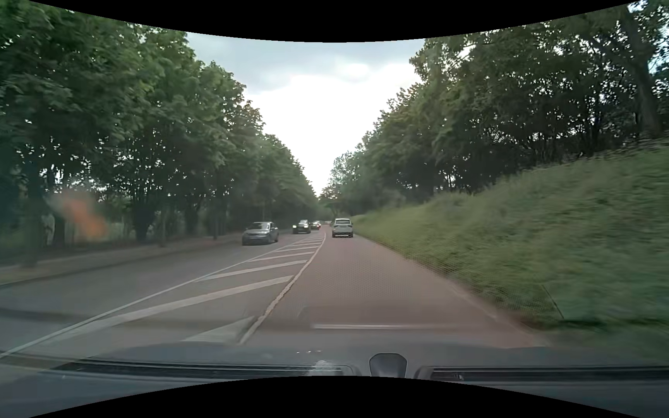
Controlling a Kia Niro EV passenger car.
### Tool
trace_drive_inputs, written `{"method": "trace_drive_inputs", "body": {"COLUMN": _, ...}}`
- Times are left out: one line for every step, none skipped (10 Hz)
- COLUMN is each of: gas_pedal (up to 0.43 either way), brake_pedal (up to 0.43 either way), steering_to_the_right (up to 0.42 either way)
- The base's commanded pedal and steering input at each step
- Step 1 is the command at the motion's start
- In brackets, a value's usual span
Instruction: Follow the waypoints while adhering to traffic rules and regulations
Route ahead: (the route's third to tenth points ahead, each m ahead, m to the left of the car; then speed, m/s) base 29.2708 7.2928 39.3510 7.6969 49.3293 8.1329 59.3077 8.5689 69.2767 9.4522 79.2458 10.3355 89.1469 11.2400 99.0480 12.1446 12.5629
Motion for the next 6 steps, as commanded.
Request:
{"method": "trace_drive_inputs", "body": {"gas_pedal": 0.118, "brake_pedal": 0.000, "steering_to_the_right": -0.012}}
{"method": "trace_drive_inputs", "body": {"gas_pedal": 0.110, "brake_pedal": 0.000, "steering_to_the_right": -0.012}}
{"method": "trace_drive_inputs", "body": {"gas_pedal": 0.110, "brake_pedal": 0.000, "steering_to_the_right": -0.012}}
{"method": "trace_drive_inputs", "body": {"gas_pedal": 0.110, "brake_pedal": 0.000, "steering_to_the_right": -0.012}}
{"method": "trace_drive_inputs", "body": {"gas_pedal": 0.110, "brake_pedal": 0.000, "steering_to_the_right": -0.012}}
{"method": "trace_drive_inputs", "body": {"gas_pedal": 0.110, "brake_pedal": 0.000, "steering_to_the_right": -0.012}}
